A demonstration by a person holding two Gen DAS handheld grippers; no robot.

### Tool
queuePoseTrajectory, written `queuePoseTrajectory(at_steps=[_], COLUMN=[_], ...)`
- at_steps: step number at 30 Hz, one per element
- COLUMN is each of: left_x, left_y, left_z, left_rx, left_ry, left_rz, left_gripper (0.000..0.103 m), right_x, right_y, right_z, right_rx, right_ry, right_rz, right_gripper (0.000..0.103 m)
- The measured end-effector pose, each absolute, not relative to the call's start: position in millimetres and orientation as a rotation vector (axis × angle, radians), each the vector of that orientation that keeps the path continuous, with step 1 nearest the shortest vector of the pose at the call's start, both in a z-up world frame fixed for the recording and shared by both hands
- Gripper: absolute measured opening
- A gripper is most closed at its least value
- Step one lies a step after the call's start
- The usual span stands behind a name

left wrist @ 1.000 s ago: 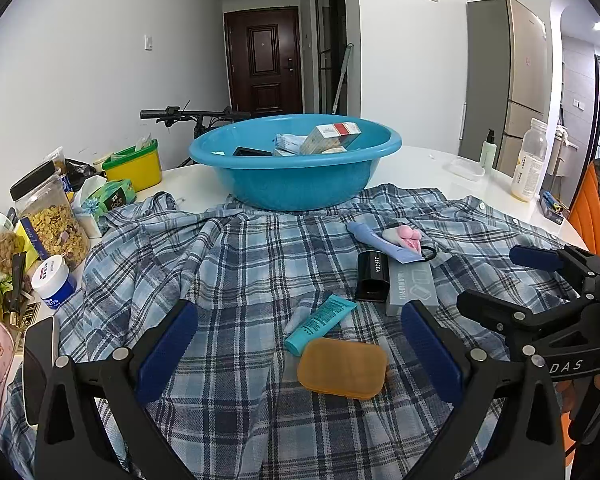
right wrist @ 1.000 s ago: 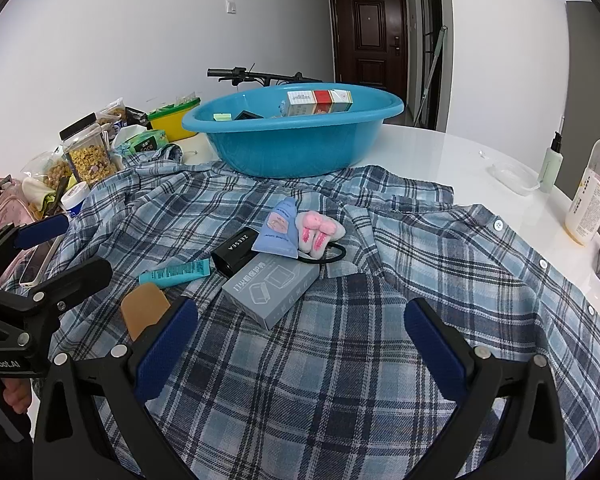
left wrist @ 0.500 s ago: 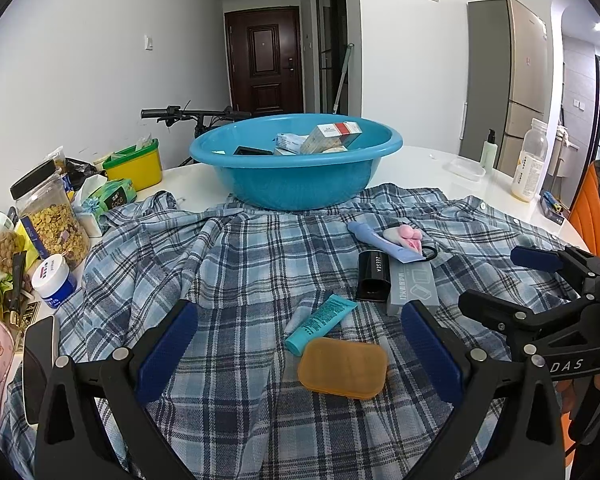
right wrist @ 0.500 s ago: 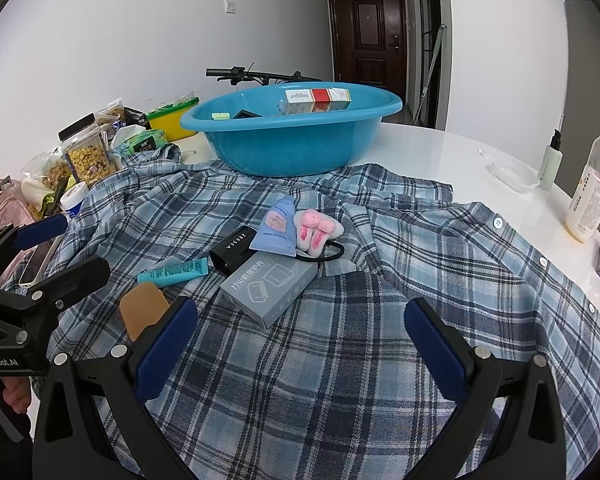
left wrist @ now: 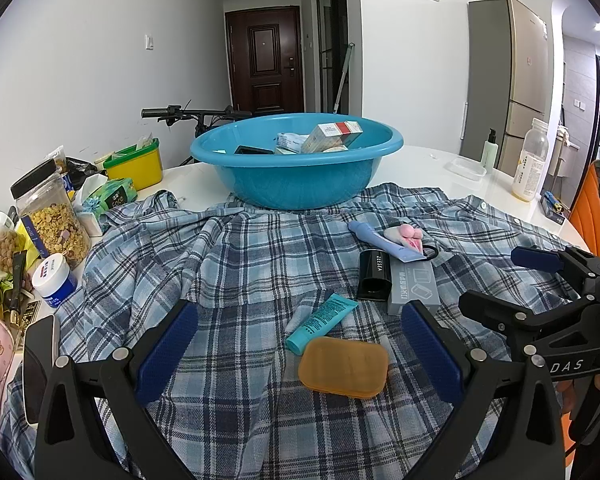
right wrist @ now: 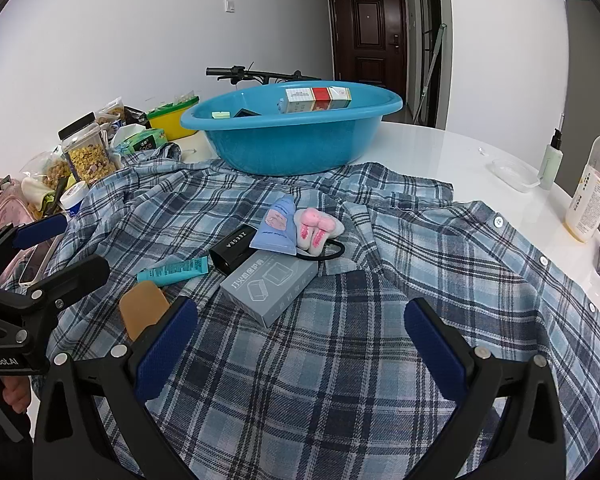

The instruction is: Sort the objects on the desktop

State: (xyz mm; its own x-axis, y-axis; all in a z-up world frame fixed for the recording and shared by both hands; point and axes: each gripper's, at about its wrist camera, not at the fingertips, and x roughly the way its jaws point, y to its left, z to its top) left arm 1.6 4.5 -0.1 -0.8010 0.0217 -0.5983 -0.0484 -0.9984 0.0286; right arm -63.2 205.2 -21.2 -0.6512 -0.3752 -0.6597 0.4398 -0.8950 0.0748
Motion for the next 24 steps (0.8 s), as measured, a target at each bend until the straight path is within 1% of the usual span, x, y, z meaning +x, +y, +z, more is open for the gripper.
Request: queuePoseTrajectory(at_steps=[24], left_x=[2.0], left_y=[2.9], left_z=[0.8], left_rx=[-0.978], left_ry=[0.066], left_rz=[2.951], left_gripper=[0.103], right_x=[-63.5], right_y=[204.3], right_z=[-21.7], right_rx=[0.972], right_ry=[0.13], right_rz=[-2.5], right_gripper=[0.103])
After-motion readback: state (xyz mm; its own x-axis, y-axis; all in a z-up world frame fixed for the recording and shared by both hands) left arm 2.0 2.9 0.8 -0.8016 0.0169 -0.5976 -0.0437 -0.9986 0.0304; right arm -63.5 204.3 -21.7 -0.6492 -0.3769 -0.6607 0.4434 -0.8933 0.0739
